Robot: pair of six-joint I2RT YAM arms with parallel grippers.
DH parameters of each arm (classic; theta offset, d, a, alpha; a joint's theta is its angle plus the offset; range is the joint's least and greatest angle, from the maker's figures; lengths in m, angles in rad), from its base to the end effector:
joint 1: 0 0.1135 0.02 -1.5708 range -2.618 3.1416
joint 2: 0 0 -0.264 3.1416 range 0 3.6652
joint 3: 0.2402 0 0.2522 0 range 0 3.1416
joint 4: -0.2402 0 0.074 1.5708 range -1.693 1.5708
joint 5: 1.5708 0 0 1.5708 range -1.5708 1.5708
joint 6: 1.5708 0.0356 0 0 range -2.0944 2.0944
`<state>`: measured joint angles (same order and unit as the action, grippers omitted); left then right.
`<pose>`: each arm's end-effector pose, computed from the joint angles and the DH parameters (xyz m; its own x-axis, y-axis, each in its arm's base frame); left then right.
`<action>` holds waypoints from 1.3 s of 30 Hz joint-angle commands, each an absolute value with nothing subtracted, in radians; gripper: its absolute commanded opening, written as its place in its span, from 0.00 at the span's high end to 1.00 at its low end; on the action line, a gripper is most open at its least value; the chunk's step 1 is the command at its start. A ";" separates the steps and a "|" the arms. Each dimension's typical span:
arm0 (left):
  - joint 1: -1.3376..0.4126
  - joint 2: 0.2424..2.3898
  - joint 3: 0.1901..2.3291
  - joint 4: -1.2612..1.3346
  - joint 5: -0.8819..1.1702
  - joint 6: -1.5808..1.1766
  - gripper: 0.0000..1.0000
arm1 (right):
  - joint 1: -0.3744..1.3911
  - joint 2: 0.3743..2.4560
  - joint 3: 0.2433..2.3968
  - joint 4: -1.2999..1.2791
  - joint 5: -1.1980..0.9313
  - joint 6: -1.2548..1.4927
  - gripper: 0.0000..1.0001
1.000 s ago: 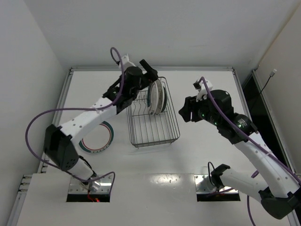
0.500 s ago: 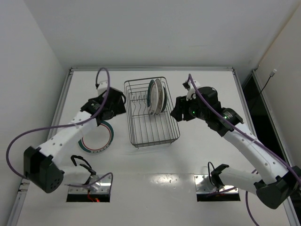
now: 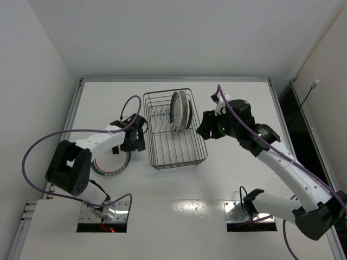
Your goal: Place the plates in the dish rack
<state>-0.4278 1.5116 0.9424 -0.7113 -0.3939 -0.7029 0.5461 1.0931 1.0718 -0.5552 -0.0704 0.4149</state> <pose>0.2547 -0.1011 0.1932 -0.8482 -0.2693 -0.4561 -0.3475 0.9328 0.0955 0.2009 0.1250 0.3430 -0.6554 0.0722 -0.7518 -0.3325 0.8662 0.3730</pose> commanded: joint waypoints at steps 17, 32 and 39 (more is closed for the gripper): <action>-0.377 1.690 0.876 -0.575 -0.278 -0.624 0.63 | 0.543 1.085 1.129 -0.545 -0.063 0.388 0.50; -0.397 1.625 1.006 -0.734 -0.415 -0.624 1.00 | 0.534 1.085 1.138 -0.563 -0.054 0.360 0.50; -0.407 1.528 1.342 -0.906 -0.500 -0.624 1.00 | 0.534 1.085 1.138 -0.563 -0.054 0.360 0.50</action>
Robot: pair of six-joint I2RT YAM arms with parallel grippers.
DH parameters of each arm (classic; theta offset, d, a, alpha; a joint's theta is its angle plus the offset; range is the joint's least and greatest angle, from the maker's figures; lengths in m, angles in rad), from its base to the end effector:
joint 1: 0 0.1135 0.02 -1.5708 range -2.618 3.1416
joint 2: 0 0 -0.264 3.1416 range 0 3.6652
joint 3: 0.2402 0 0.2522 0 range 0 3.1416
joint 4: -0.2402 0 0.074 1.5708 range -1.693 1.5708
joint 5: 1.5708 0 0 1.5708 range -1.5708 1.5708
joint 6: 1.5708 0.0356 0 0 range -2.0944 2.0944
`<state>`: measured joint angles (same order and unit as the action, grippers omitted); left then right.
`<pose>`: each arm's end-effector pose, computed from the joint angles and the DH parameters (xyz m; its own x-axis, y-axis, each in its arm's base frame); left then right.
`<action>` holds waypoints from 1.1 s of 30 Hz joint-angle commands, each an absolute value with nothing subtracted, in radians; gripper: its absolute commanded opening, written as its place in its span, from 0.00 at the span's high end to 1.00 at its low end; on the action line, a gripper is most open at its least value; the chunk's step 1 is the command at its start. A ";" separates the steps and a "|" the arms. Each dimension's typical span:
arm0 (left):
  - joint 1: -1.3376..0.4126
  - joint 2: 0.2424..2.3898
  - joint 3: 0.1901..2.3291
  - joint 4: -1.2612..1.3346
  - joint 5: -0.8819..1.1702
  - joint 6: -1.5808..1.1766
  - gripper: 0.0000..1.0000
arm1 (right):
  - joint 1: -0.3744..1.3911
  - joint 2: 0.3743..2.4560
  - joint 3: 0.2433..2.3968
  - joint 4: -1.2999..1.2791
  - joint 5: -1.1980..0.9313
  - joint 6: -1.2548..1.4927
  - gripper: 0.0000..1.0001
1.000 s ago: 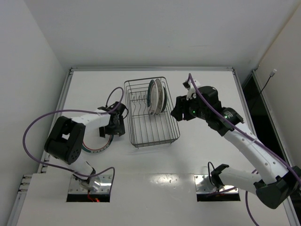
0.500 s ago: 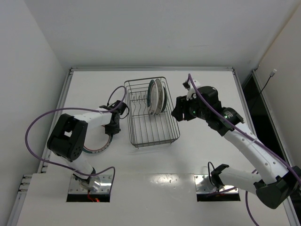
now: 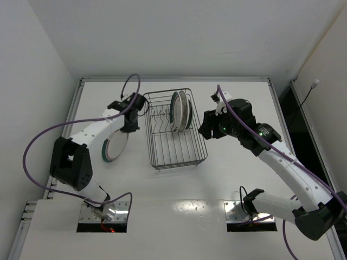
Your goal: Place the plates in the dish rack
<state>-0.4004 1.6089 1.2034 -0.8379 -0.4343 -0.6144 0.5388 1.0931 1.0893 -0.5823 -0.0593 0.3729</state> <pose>0.2941 -0.1082 0.2352 -0.8445 -0.2104 -0.4924 -0.3155 0.9385 0.1402 0.2007 0.1224 0.3464 -0.6442 0.0386 -0.7639 -0.3435 0.8777 0.3340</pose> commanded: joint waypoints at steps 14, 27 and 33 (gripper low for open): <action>-0.407 1.442 1.908 -0.749 -0.342 -0.627 1.00 | 0.525 1.075 1.118 -0.561 -0.063 0.370 0.50; -0.379 1.276 1.373 0.055 -0.005 -1.043 1.00 | 0.515 1.046 1.118 -0.603 -0.063 0.351 0.50; -0.379 1.295 1.175 0.261 0.044 -1.166 1.00 | 0.525 1.005 1.077 -0.612 -0.040 0.342 0.50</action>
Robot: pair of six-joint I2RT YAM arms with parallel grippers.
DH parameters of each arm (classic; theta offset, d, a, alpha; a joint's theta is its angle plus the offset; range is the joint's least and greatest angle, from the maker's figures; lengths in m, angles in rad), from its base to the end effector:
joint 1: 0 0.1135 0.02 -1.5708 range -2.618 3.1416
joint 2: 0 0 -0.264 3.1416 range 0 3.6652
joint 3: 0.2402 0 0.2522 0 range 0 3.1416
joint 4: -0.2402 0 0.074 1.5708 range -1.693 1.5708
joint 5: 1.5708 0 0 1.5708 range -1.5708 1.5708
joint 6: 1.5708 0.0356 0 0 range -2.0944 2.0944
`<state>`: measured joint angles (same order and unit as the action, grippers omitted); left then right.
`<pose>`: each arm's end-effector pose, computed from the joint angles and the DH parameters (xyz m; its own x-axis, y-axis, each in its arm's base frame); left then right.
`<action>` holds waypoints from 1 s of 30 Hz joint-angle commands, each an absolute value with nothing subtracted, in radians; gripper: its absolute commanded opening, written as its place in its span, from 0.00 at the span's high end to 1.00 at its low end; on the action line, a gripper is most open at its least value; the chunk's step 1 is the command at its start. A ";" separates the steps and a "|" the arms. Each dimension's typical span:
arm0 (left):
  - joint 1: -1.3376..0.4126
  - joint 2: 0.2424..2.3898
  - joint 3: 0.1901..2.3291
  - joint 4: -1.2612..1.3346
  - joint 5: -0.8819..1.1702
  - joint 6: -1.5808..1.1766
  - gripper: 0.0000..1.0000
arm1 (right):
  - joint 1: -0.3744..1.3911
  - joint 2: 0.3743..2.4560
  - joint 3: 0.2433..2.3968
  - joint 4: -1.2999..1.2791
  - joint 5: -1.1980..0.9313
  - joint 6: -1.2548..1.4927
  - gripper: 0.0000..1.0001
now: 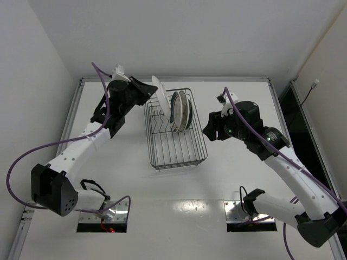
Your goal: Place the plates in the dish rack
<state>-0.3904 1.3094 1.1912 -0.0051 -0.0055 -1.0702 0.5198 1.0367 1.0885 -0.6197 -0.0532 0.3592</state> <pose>0.2876 -0.1181 0.3857 -0.3840 -0.7906 -0.4769 0.0805 0.4859 -0.8703 0.1896 0.1107 0.3544 -0.6251 0.0467 -0.7792 -0.3367 0.8844 0.3231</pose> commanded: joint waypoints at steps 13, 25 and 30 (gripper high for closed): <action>-0.388 1.402 1.060 0.298 0.054 -1.210 1.00 | 0.534 0.976 1.057 -0.612 -0.029 0.333 0.50; -0.406 1.430 1.089 0.210 0.020 -1.132 1.00 | 0.534 0.976 1.046 -0.612 -0.029 0.333 0.50; -0.407 1.430 1.124 0.164 0.002 -1.109 1.00 | 0.534 0.976 1.046 -0.612 -0.029 0.333 0.50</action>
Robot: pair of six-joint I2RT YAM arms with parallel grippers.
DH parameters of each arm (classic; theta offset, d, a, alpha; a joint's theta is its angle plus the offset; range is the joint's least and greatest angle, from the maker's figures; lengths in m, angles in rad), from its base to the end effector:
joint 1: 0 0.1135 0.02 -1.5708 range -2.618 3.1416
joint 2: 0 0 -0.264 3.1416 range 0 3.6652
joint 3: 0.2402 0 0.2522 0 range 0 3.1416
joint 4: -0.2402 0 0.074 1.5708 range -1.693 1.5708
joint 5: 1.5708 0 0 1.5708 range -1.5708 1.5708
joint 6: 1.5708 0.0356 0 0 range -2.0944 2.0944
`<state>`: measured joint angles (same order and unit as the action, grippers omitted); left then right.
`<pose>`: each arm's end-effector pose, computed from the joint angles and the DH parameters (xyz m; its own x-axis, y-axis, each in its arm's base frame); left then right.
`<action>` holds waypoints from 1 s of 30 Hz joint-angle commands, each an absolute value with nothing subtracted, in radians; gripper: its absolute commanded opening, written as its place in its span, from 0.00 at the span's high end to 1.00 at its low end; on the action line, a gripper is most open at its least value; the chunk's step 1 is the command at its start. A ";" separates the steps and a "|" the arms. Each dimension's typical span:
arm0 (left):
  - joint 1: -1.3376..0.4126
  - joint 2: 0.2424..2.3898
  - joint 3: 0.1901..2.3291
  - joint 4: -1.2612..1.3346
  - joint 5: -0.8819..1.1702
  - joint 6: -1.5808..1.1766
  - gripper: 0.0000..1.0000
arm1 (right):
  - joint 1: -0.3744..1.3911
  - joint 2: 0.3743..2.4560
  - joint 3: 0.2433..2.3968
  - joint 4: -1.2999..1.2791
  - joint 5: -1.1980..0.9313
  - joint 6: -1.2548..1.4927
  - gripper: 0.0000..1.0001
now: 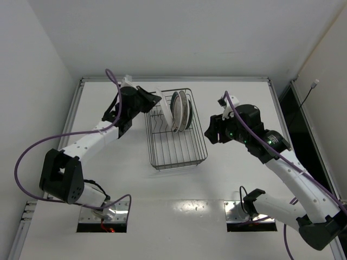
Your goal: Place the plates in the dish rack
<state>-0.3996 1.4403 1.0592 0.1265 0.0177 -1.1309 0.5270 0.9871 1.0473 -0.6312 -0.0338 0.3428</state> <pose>0.3143 -0.1334 0.3122 -0.4650 -0.7856 -0.4081 -0.0375 0.4781 -0.8775 0.1788 0.1055 0.3492 -0.6172 0.0295 -0.7863 -0.3395 0.8915 0.3000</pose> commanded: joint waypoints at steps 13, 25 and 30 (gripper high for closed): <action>-0.459 1.720 1.466 -0.273 -0.008 -0.948 0.86 | 0.534 1.003 1.066 -0.612 -0.029 0.333 0.45; -0.459 1.741 1.765 -0.608 -0.078 -0.845 0.22 | 0.534 1.048 1.158 -0.689 0.126 0.405 0.16; -0.517 1.617 1.919 -0.758 -0.382 -0.834 0.06 | 0.534 1.049 1.210 -0.698 0.198 0.457 0.11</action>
